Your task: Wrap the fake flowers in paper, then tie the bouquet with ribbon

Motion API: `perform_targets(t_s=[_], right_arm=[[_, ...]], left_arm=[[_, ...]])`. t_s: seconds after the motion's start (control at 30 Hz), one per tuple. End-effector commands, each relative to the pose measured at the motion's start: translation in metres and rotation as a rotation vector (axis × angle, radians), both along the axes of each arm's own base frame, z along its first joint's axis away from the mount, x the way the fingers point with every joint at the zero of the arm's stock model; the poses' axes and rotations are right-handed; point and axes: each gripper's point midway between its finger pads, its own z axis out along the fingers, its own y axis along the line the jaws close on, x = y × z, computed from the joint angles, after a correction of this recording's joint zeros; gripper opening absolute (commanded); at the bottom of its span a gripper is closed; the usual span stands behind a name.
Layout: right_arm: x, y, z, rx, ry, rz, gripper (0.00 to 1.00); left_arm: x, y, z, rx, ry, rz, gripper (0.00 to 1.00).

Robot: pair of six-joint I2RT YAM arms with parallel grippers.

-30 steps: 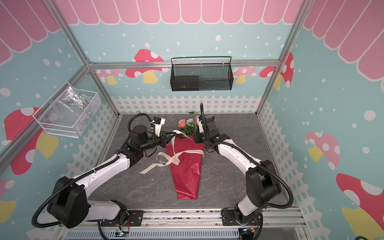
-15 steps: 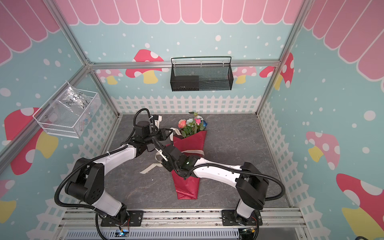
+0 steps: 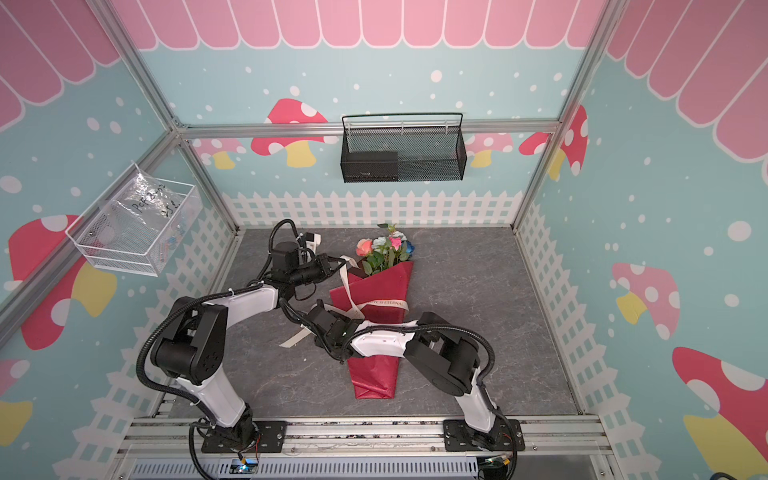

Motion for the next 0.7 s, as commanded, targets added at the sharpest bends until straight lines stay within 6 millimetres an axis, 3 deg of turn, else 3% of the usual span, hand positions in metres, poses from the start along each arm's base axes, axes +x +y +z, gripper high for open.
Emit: perform_targets(t_s=[0.0,0.3,0.5,0.6,0.67], right_arm=[[0.005,0.015,0.006,0.008,-0.042,0.047,0.53],[0.006,0.027,-0.014,-0.008,-0.013,0.077,0.56],[0.013,0.035,-0.023,-0.021,-0.023,0.071,0.52],[0.014,0.041,-0.023,-0.014,-0.022,0.077,0.43],[0.015,0.041,-0.024,-0.015,-0.025,0.074,0.31]], left_arm=[[0.002,-0.003,0.01,-0.039,-0.012,-0.008,0.0],[0.0,-0.001,0.001,-0.025,0.007,-0.001,0.0],[0.001,-0.001,0.001,-0.023,0.006,0.002,0.0],[0.001,0.0,0.0,-0.021,0.01,0.005,0.0],[0.0,0.0,-0.001,-0.017,0.012,0.004,0.0]])
